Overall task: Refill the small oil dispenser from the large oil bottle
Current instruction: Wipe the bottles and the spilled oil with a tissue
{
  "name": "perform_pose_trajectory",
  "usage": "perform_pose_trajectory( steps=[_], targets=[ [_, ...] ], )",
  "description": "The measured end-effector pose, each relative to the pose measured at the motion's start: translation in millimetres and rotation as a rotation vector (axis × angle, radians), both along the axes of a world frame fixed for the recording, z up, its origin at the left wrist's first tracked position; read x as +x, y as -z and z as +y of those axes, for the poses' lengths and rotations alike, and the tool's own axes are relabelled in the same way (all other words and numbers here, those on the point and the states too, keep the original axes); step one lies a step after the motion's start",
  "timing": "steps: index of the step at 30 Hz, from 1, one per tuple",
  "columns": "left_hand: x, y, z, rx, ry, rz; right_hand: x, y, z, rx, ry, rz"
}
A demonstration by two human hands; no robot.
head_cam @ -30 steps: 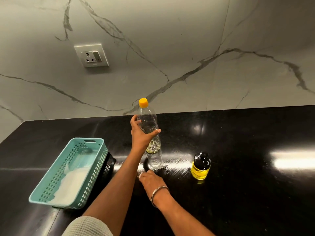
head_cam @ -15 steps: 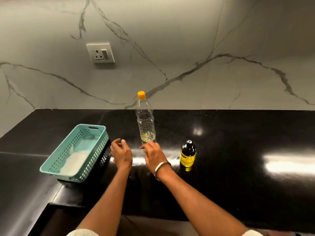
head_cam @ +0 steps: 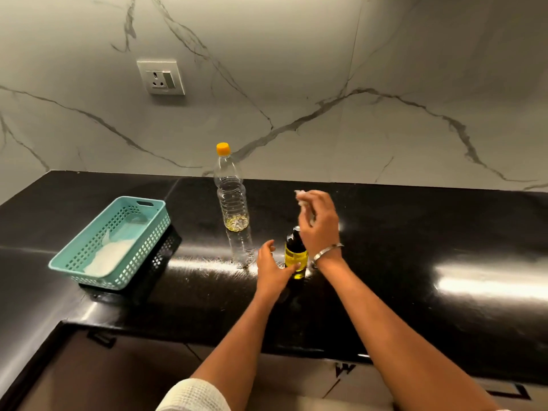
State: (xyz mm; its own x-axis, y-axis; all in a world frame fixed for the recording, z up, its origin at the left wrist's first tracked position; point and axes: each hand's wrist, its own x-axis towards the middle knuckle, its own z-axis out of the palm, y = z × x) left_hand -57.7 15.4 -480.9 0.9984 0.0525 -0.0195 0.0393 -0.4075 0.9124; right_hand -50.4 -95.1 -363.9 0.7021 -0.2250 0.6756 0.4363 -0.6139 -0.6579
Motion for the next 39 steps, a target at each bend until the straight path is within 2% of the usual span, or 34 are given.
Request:
perform_pose_trajectory(
  steps=[5,12,15,19,24,27,32,39],
  targets=[
    [8,5,-25,-0.087,0.0,0.051,-9,37,-47,0.215,0.14,0.183],
    [11,16,-37,-0.177,-0.115,-0.02,-8,103,-47,0.316,0.042,0.528],
    [10,18,-41,-0.208,-0.138,-0.049,-7,114,-42,0.452,-0.036,0.597],
    [10,24,-47,-0.143,-0.186,-0.073,-8,112,-36,0.589,-0.117,0.593],
    [12,29,-54,-0.071,-0.232,-0.108,-2,120,-38,0.568,-0.095,0.593],
    [15,29,-52,-0.062,-0.189,-0.135,6,125,-37,0.573,-0.091,0.627],
    [18,18,-41,-0.064,-0.087,-0.108,14,125,-33,0.783,-0.131,0.653],
    [22,7,-23,-0.121,0.076,-0.094,17,117,-30,0.958,-0.197,0.647]
  ],
)
